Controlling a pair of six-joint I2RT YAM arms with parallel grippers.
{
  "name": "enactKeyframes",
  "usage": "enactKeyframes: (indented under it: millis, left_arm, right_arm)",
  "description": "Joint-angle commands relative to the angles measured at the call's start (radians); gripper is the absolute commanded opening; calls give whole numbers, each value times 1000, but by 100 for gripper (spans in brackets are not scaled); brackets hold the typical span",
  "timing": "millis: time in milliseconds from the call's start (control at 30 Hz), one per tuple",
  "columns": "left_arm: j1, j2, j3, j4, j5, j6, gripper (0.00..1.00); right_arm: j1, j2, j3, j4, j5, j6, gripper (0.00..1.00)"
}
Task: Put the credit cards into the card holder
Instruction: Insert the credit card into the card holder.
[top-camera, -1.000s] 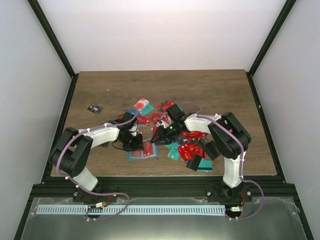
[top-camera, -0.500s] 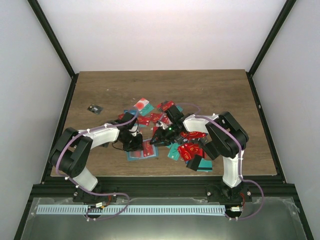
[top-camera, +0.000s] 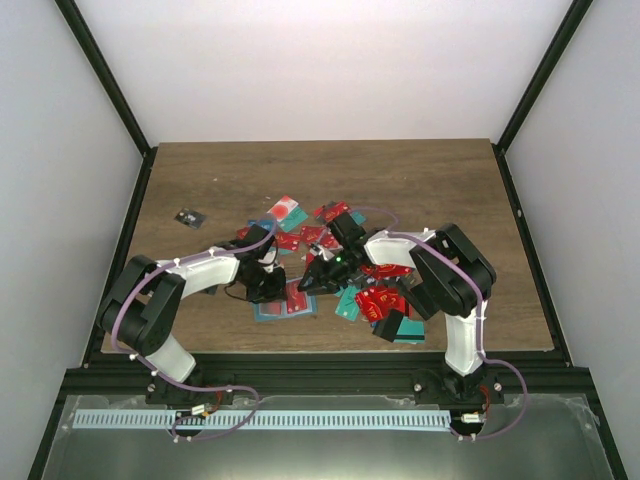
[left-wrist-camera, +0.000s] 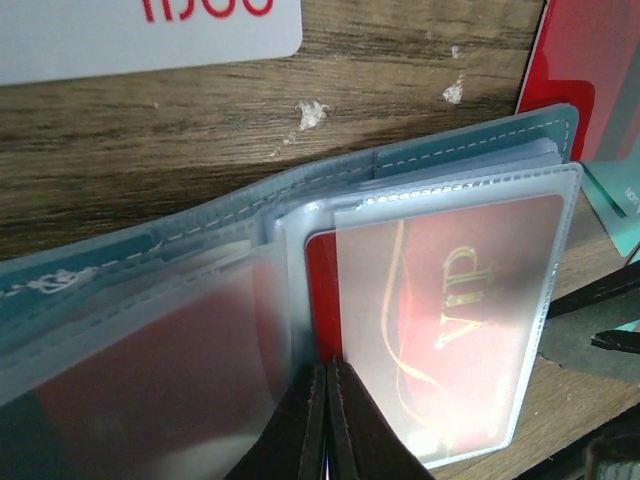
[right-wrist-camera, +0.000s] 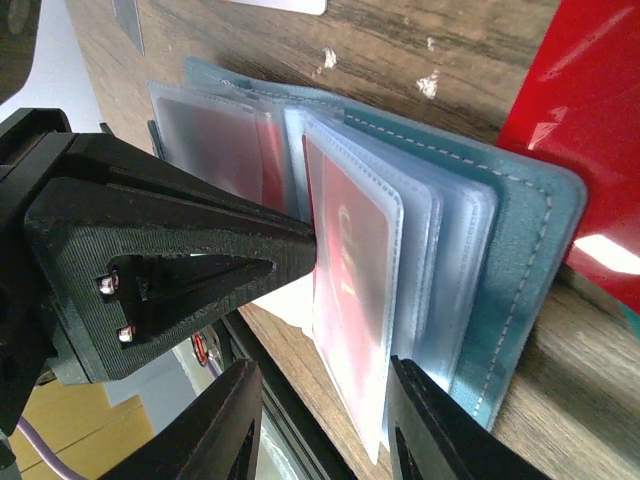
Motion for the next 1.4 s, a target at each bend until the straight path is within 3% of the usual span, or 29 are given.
enactKeyframes:
  millis: [0, 433, 933, 1200, 1367]
  left_arm:
    - [-22, 11, -29, 6, -23, -14, 4]
    - [-24, -13, -14, 18, -6, -36, 4]
    - [-20, -193, 147, -232, -126, -28, 4]
    - [-2, -328, 167, -348, -206, -35, 4]
    - [17, -456, 180, -437, -262, -49, 5]
  right_arm:
    - [14, 13, 17, 6, -27, -23, 37]
    - [37, 10, 44, 11, -66, -39, 37]
    - [60, 18, 59, -17, -39, -10, 37]
    - [136, 58, 199, -46, -52, 50, 41]
    - [202, 103, 361, 15, -141, 109, 44]
